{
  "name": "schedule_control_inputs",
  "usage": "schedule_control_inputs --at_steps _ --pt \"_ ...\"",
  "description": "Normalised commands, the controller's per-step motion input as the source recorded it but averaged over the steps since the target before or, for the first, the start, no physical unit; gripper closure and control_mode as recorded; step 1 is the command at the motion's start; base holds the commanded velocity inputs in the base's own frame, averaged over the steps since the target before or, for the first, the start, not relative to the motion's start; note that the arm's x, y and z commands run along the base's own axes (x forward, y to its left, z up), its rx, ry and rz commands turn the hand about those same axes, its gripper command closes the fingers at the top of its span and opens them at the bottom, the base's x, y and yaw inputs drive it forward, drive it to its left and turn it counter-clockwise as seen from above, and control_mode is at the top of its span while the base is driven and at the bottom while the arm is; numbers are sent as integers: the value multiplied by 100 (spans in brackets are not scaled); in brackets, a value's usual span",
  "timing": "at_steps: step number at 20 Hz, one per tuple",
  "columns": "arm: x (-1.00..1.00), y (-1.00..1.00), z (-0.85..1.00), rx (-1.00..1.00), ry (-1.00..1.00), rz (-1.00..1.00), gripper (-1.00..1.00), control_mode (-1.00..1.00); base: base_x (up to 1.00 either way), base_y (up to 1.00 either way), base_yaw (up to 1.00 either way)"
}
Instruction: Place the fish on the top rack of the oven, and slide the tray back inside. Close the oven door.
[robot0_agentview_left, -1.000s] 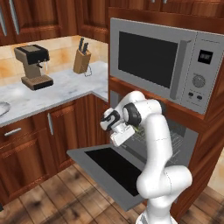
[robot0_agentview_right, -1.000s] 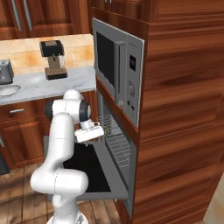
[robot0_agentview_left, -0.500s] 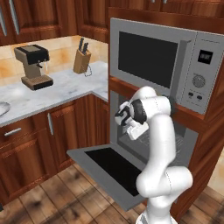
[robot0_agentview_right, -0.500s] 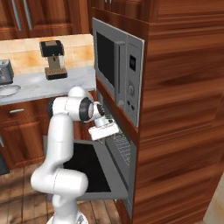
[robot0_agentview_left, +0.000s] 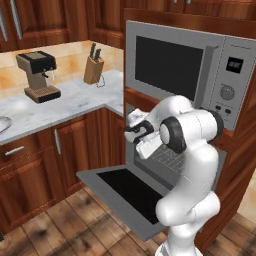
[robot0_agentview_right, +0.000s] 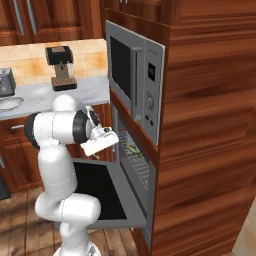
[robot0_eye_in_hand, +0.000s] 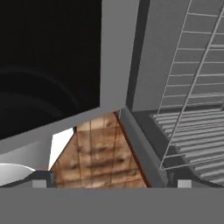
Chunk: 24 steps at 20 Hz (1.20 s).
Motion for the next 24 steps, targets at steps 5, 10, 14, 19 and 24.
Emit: schedule_control_inputs --at_steps 5,10,14,19,24 --pt "-100 100 97 -1 -34 -3 -100 -100 0 0 0" --pt "-97 100 99 0 -20 -3 -100 -100 0 0 0" --pt "-87 100 73 0 -10 -2 -100 -100 0 0 0" --pt "-79 100 5 -16 -17 0 -100 -100 0 0 0" --pt "-21 100 -15 -39 -25 0 -100 -100 0 0 0"
